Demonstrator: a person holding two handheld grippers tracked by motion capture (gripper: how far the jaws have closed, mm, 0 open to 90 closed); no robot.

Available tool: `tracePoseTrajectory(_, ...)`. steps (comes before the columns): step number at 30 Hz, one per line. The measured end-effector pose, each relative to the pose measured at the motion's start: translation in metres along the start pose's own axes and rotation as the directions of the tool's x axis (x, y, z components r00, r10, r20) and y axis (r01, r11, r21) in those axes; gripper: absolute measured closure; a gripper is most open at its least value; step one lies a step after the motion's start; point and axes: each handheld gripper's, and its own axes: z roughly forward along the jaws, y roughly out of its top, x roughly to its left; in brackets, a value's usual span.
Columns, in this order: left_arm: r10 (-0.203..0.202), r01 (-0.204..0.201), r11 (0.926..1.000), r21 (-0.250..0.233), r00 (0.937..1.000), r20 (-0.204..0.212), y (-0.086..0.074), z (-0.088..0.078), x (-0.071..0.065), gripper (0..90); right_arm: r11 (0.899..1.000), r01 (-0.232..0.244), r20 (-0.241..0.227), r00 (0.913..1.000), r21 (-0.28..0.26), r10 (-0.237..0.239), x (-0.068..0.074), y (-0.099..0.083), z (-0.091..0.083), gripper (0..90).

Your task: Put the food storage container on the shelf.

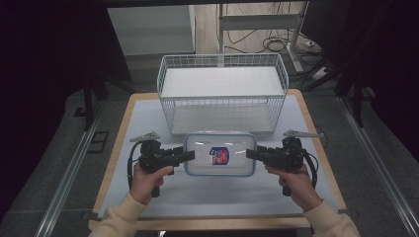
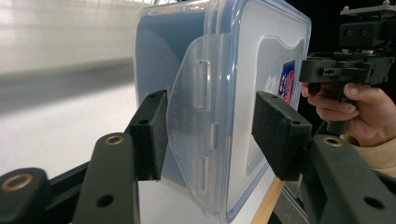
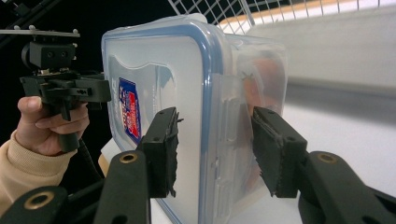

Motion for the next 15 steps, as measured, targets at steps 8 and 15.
tracePoseTrajectory(8,0.017,-0.017,0.9996,-0.022,0.9999,0.001,0.023,-0.001,-0.004,47.1,0.999,0.036,0.006,0.9993,-0.017,-0.036,0.005,0.026,-0.004,52.6)
tracePoseTrajectory(15,0.032,-0.032,0.9990,-0.031,0.9995,0.004,0.039,-0.001,-0.004,47.0,0.998,0.059,0.011,0.9982,-0.027,-0.059,0.006,0.043,-0.005,52.6)
